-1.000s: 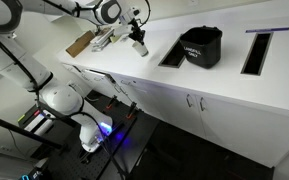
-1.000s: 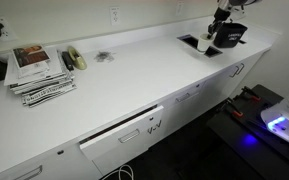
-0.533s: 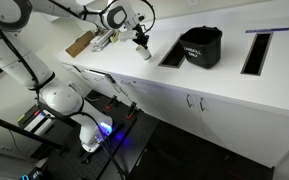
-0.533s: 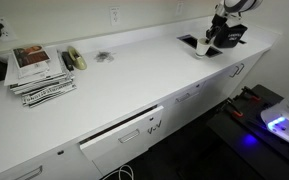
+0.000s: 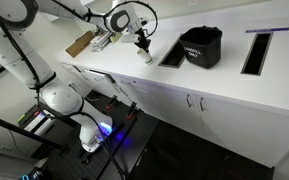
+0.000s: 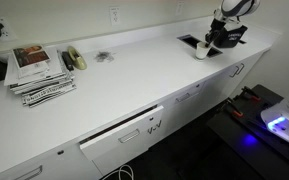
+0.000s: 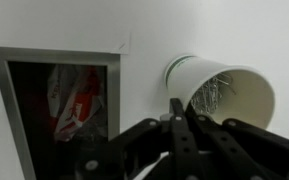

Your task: Move the mug to the right

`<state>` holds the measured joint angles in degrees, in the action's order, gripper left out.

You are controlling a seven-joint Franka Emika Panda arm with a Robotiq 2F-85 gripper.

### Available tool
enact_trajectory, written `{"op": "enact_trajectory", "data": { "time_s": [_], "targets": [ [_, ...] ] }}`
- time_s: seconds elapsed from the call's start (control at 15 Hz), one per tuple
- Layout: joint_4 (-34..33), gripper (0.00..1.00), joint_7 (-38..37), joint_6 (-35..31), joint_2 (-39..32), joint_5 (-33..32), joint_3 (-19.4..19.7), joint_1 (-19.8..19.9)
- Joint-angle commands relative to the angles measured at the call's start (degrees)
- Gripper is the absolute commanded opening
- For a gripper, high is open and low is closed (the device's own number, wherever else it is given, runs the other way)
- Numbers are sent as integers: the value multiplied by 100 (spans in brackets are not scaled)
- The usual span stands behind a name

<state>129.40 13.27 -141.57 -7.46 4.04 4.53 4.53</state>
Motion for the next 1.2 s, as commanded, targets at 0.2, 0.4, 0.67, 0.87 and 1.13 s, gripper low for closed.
{"op": "enact_trajectory", "data": {
  "time_s": [0.2, 0.4, 0.67, 0.87, 1.13],
  "targets": [
    [132, 50, 35, 39, 260, 73, -58, 60],
    [375, 74, 247, 146, 750, 282, -73, 87],
    [630, 99, 669, 615, 1586, 618, 14, 43],
    [710, 100, 791, 1235, 2220, 515, 138, -12],
    [743, 100, 714, 1781, 2855, 290, 220, -47]
  ]
}}
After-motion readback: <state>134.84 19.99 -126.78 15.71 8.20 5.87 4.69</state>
